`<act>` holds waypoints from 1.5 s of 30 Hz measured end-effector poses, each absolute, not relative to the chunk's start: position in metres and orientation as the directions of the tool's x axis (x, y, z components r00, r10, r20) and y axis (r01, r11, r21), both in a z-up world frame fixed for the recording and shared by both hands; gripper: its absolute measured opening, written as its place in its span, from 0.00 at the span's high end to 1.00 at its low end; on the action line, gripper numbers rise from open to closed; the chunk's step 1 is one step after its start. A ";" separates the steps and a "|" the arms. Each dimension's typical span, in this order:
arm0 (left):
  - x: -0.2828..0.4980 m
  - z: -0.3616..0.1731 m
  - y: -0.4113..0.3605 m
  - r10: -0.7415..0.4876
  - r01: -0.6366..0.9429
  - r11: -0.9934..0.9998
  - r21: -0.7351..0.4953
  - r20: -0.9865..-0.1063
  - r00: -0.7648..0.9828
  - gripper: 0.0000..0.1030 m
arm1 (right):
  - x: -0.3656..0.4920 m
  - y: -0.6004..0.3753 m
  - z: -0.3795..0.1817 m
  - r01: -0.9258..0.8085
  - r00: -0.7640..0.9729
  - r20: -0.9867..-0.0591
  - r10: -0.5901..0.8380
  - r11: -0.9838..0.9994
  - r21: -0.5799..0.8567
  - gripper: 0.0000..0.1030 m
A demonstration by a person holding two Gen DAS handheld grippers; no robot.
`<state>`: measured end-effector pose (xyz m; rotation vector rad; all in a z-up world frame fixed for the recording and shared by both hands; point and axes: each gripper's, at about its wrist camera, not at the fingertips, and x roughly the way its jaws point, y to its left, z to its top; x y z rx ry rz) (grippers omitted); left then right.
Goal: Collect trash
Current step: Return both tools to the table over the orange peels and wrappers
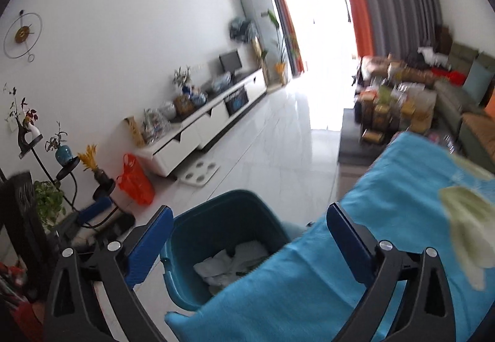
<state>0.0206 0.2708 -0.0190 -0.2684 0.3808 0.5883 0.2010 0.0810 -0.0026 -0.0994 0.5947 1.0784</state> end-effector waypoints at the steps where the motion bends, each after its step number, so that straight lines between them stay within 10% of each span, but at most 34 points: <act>1: 0.018 -0.014 0.269 0.495 -0.587 0.798 -0.137 -0.407 0.768 0.06 | 0.198 0.074 -0.001 -0.849 0.352 -0.491 0.797 0.493 0.192 0.07; 15: 0.048 0.038 0.129 0.336 -0.356 0.932 -0.062 -0.215 0.917 0.05 | 0.165 -0.101 0.003 -0.632 0.713 -0.333 0.617 0.772 0.076 0.07; 45: 0.128 -0.020 -0.041 -0.150 0.150 0.988 -0.031 -0.377 0.914 0.06 | 0.127 -0.257 -0.049 -0.180 0.904 -0.378 0.199 0.980 0.086 0.07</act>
